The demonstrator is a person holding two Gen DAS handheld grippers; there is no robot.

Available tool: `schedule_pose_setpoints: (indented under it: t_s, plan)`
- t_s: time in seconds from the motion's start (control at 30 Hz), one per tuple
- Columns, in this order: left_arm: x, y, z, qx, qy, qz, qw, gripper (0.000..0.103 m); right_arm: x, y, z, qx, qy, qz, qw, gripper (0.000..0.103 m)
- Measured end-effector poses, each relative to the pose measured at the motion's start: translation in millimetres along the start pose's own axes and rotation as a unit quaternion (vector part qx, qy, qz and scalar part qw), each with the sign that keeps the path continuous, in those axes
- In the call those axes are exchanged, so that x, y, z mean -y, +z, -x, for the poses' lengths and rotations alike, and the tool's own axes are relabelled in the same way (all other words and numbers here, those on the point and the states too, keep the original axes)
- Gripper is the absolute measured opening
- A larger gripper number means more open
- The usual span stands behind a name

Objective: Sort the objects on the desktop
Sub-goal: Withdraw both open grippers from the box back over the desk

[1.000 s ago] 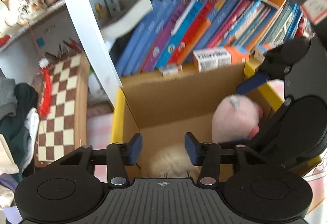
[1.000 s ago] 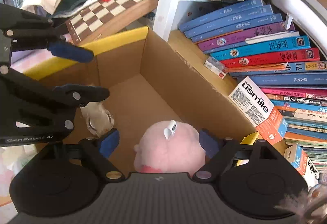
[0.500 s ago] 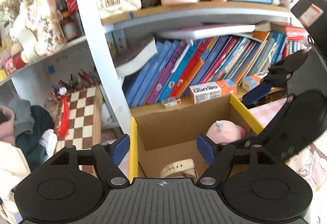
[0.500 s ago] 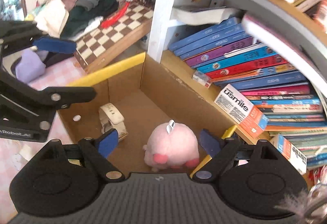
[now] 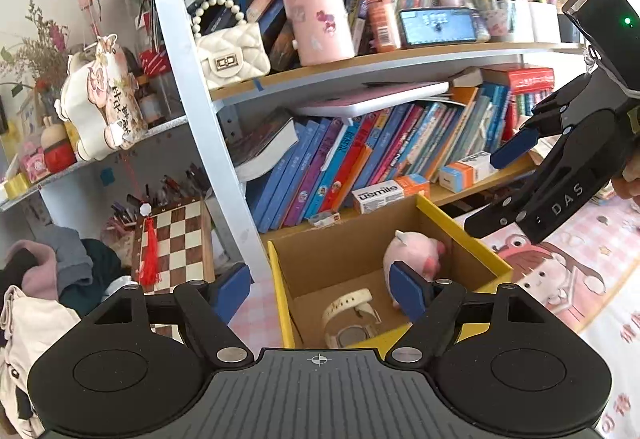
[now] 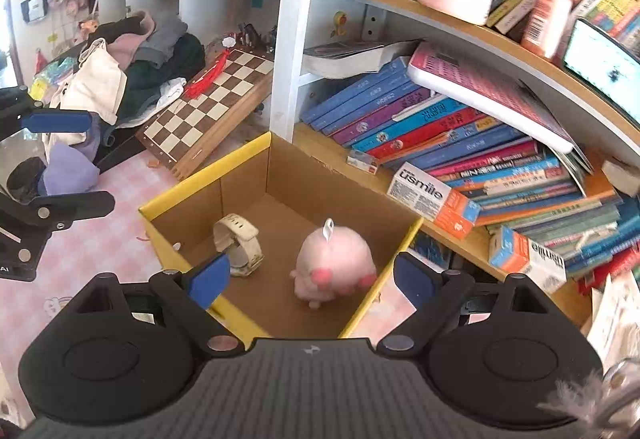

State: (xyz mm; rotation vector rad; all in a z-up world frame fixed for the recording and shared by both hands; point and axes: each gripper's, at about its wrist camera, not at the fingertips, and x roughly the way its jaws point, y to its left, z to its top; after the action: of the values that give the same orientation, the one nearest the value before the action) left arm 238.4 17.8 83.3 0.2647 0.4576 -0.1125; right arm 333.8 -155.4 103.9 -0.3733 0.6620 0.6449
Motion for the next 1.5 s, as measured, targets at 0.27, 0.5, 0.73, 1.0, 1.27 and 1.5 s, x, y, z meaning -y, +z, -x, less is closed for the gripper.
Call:
schedule_pose_setpoints:
  t_s: [0.27, 0.5, 0.73, 1.0, 1.27, 1.5]
  plan:
    - [-5, -24, 25, -0.004, -0.017, 0.001, 0.9999, 0.079, -16, -29, 28, -0.004, -0.020, -0.052, 0.998, 0.089]
    - [-16, -49, 39, -0.021, -0.026, 0.032, 0.9989, 0.079, -30, -56, 46, 0.000, -0.035, -0.108, 0.994, 0.090]
    - [-26, -66, 54, -0.026, -0.022, 0.043, 0.9985, 0.079, -49, -87, 53, -0.010, -0.050, -0.153, 0.987, 0.090]
    - [-32, -83, 65, -0.034, -0.016, 0.045, 0.9983, 0.079, -69, -115, 56, -0.023, -0.072, -0.187, 0.979, 0.090]
    - [-36, -99, 71, -0.047, -0.015, 0.053, 0.9974, 0.079, -91, -137, 53, -0.042, -0.084, -0.206, 0.974, 0.090]
    - [-38, -113, 73, -0.061, -0.010, 0.056, 0.9965, 0.079, -107, -146, 46, -0.055, -0.090, -0.218, 0.970, 0.090]
